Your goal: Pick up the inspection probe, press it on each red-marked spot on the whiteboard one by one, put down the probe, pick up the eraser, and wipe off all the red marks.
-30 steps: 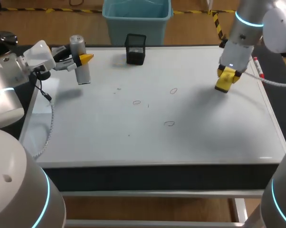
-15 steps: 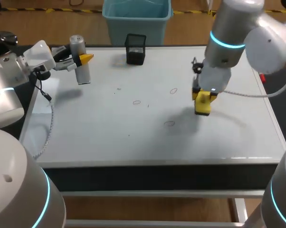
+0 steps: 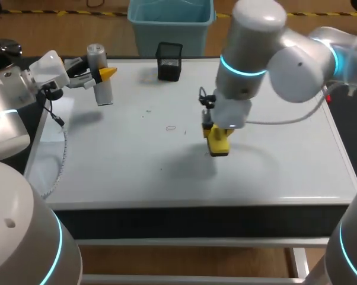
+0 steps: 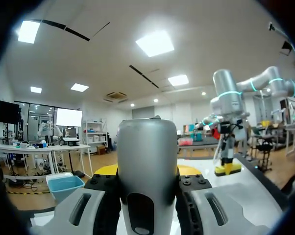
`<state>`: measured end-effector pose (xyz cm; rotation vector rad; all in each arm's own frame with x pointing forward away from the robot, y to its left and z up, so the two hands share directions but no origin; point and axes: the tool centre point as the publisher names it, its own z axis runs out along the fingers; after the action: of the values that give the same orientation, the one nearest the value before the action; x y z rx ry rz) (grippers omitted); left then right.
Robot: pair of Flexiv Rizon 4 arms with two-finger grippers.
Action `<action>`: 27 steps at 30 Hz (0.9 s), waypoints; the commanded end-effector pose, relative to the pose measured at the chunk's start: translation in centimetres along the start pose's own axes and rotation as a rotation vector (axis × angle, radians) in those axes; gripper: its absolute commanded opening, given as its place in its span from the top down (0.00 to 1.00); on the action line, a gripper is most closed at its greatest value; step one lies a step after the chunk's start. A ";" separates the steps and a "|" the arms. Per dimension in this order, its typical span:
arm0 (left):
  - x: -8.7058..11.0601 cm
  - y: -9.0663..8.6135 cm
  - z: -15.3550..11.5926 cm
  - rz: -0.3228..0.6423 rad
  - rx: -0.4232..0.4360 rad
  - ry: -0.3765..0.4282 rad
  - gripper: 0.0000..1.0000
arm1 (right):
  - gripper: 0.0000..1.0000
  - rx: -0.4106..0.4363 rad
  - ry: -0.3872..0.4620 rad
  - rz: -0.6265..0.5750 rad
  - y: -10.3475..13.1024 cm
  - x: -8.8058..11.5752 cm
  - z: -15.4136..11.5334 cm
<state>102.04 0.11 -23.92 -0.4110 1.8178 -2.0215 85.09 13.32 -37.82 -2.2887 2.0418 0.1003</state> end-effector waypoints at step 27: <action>0.1 -0.1 0.0 0.001 0.001 -0.002 1.00 | 1.00 -0.094 0.101 -0.042 -7.3 -11.9 5.3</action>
<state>102.03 0.12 -23.92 -0.4109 1.8178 -2.0214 90.28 26.01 -41.48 -2.4097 2.0556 0.1185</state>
